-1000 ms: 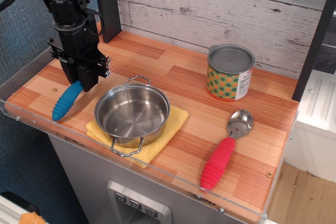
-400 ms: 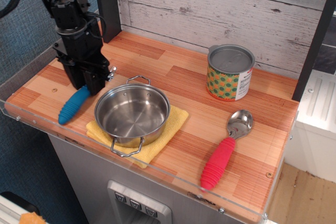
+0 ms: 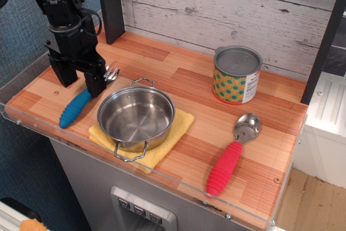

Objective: Place the fork to the left of the pot.

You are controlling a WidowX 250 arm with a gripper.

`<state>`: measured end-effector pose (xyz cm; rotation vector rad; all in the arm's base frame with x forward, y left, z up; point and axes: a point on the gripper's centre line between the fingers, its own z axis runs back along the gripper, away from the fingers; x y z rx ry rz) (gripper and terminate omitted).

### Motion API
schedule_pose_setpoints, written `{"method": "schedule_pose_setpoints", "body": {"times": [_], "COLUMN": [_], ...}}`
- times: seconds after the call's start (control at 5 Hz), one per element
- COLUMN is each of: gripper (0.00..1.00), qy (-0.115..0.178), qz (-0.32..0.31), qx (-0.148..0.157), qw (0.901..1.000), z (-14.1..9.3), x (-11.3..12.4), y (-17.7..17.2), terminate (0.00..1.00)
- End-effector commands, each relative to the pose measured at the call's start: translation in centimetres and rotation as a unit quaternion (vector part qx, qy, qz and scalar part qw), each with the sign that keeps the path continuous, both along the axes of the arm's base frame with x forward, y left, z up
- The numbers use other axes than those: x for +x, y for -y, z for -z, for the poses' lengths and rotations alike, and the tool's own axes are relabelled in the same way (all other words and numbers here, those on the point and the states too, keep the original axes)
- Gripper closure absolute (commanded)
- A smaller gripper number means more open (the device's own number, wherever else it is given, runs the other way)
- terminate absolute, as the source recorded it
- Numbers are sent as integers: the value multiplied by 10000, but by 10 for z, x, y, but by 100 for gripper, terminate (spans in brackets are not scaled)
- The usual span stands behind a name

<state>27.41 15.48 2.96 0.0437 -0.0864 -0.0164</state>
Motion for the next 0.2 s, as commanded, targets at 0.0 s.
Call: {"method": "schedule_pose_setpoints", "body": {"times": [0.0], "gripper": [0], "qy": [632], "qz": [7], "qx": [330], "qw": [9975], "z": [-52], "x": [2], "y": [-1], "terminate": [100]}}
